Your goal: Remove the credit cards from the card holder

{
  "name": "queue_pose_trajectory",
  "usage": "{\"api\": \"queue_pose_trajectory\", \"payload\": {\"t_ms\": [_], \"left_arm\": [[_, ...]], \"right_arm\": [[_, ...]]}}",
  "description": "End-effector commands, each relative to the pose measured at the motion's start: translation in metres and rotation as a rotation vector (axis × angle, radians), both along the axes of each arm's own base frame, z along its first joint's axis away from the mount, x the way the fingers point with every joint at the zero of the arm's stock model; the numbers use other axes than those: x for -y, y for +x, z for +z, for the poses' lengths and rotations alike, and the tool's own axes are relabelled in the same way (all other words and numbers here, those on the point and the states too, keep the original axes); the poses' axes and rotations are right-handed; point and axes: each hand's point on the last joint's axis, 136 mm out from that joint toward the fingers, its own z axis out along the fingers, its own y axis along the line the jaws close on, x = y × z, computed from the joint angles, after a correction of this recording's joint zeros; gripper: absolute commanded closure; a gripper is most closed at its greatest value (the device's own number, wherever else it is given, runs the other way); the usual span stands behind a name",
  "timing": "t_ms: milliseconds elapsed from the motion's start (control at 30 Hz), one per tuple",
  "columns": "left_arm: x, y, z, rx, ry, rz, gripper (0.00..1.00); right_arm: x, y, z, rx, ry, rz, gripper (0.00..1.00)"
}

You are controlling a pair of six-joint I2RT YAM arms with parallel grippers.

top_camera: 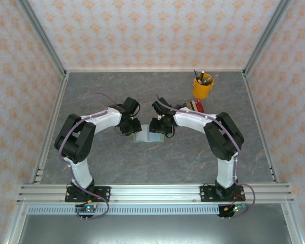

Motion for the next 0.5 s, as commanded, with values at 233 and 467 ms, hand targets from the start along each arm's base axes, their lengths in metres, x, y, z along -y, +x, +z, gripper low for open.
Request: {"api": "queue_pose_trajectory", "payload": {"t_ms": [233, 467], "left_arm": [[0.024, 0.006, 0.012, 0.030, -0.110, -0.074, 0.77], [0.042, 0.007, 0.017, 0.037, -0.210, -0.110, 0.83]], "right_arm": [[0.012, -0.004, -0.029, -0.049, -0.110, 0.000, 0.62], [0.014, -0.006, -0.036, -0.061, -0.122, 0.001, 0.62]]}}
